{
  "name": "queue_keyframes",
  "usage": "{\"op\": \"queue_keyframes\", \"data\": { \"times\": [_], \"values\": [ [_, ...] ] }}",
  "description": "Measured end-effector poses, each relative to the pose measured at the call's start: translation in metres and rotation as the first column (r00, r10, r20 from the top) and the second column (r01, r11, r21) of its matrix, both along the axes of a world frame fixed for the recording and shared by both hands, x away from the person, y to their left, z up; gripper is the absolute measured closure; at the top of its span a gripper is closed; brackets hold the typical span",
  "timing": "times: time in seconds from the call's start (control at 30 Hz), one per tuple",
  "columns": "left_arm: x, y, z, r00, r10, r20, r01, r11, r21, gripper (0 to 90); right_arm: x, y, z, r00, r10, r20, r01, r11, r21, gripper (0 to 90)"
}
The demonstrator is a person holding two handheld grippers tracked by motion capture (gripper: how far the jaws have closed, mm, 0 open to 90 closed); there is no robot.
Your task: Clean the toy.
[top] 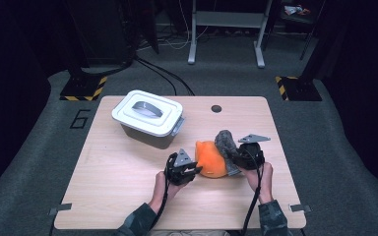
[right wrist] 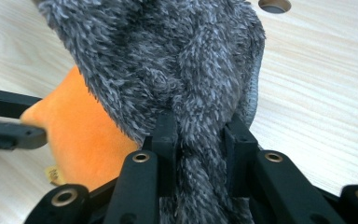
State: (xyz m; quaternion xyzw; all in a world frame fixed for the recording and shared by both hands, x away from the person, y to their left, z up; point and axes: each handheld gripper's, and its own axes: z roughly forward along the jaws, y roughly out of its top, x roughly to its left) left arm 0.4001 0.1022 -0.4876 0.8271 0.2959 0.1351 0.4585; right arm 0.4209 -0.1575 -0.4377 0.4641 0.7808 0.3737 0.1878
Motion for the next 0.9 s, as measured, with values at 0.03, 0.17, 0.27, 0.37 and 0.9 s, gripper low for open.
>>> {"op": "queue_keyframes", "data": {
  "times": [0.03, 0.17, 0.27, 0.37, 0.9],
  "values": [
    [0.0, 0.0, -0.001, 1.0, 0.002, -0.003, -0.002, 1.0, -0.003, 64.5, 0.0, 0.0, -0.001, 1.0, -0.007, -0.001, 0.007, 1.0, 0.005, 70.7],
    [-0.002, -0.002, -0.004, 0.9999, 0.015, 0.007, -0.016, 0.9995, 0.026, 50.0, 0.002, 0.001, -0.001, 0.9999, -0.014, 0.0, 0.014, 0.9999, -0.008, 70.6],
    [-0.002, -0.002, -0.007, 0.9998, 0.022, 0.003, -0.022, 0.9993, 0.029, 45.6, 0.004, 0.001, -0.001, 0.9998, -0.019, -0.006, 0.019, 0.9998, 0.004, 70.5],
    [-0.003, -0.003, -0.008, 0.9999, 0.016, 0.001, -0.016, 0.9994, 0.03, 44.8, 0.005, 0.001, -0.002, 0.9998, -0.02, -0.004, 0.02, 0.9998, 0.002, 70.4],
    [0.0, -0.016, -0.013, 0.9996, 0.008, 0.027, -0.011, 0.9962, 0.087, 78.4, 0.002, -0.004, 0.0, 0.9993, -0.035, 0.01, 0.034, 0.9985, 0.043, 70.2]
  ]
}}
